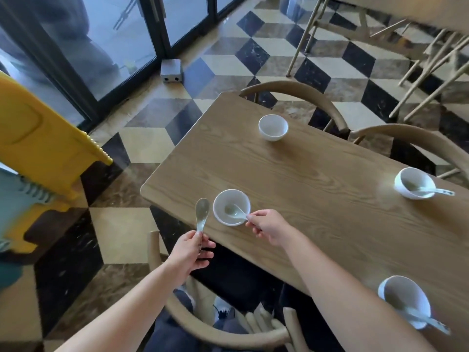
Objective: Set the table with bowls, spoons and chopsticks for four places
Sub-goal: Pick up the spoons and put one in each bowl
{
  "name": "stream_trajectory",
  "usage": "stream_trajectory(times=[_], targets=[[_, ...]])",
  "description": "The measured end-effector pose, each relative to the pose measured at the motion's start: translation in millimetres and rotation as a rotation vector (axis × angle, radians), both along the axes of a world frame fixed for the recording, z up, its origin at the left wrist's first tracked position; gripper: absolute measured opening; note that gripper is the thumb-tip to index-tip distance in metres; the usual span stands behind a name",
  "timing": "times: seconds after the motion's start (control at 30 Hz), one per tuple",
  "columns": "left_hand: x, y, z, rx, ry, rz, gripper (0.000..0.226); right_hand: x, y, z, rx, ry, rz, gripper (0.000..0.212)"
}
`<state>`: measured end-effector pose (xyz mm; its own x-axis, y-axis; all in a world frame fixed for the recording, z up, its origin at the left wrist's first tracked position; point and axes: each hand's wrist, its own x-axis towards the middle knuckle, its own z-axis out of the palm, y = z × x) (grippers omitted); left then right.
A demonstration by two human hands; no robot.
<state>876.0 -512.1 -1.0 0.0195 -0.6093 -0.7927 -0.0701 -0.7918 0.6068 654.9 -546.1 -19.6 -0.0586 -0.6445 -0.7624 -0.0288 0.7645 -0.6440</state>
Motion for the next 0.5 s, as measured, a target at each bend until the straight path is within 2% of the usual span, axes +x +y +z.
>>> stream_trajectory(times=[0.3, 0.5], targets=[[2, -15, 3, 0.013, 0.076, -0.04, 0.031, -6, -6, -2, 0.079, -0.059, -0.083, 0.007], [7, -30, -5, 0.038, 0.114, -0.074, 0.031, -4, -5, -7, 0.109, -0.015, -0.142, 0.008]])
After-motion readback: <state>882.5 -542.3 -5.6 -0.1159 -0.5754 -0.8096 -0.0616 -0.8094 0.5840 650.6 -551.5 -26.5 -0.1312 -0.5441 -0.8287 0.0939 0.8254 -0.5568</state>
